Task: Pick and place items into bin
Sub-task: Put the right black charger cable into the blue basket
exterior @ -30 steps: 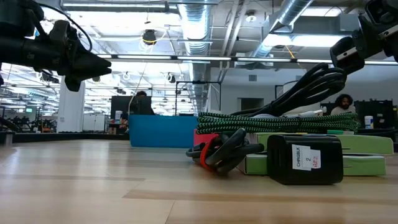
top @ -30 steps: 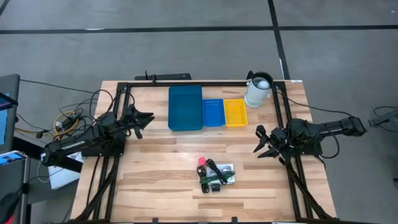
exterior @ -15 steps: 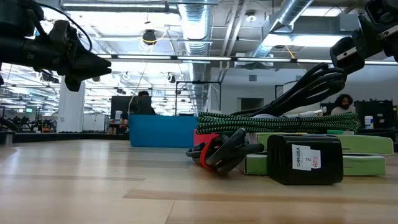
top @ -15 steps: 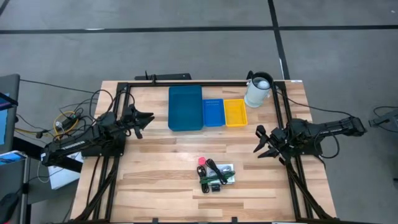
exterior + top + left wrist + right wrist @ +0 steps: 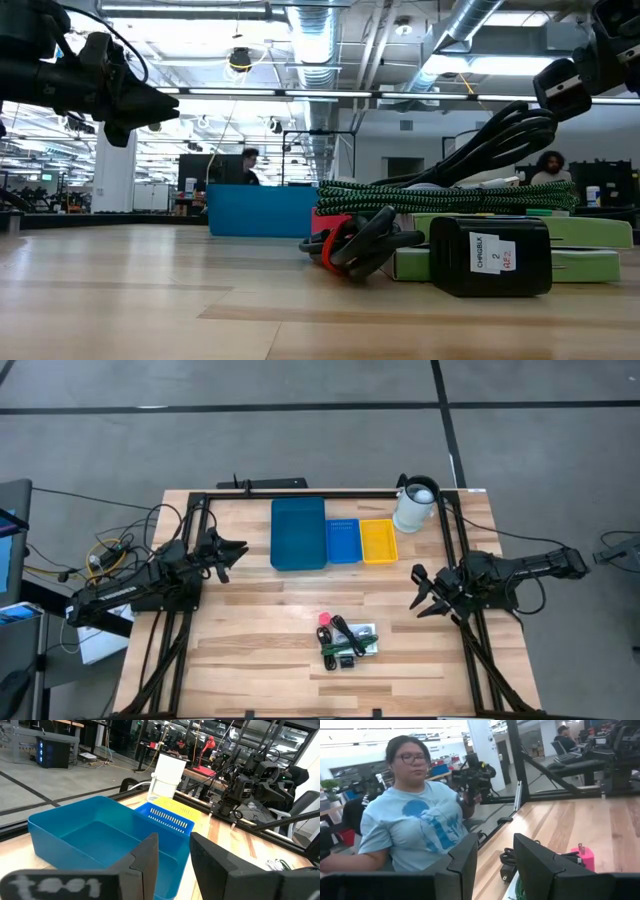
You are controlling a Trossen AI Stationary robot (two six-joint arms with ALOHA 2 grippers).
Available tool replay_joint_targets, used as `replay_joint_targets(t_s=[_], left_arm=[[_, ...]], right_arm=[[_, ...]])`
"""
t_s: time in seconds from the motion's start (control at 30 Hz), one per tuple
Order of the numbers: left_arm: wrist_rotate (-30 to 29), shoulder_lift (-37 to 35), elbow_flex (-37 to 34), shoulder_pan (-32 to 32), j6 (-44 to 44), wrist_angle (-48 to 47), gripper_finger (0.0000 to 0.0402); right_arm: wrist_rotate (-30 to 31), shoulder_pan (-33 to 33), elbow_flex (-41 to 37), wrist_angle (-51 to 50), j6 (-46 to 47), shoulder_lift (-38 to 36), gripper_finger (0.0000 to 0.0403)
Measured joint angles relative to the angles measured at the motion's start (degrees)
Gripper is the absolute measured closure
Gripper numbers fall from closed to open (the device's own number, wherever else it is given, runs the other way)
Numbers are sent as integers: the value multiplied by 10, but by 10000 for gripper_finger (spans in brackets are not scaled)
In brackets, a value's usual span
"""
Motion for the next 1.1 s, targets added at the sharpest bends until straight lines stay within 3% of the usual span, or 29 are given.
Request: replay_joint_targets(t_s=[0.77,1.1], left_arm=[[-14,0,0,0,0,1,302],[-16,0,0,0,4,1,302]], right_arm=[[8,-9,0,0,-46,0,281],[7,-8,0,112,-120,0,281]])
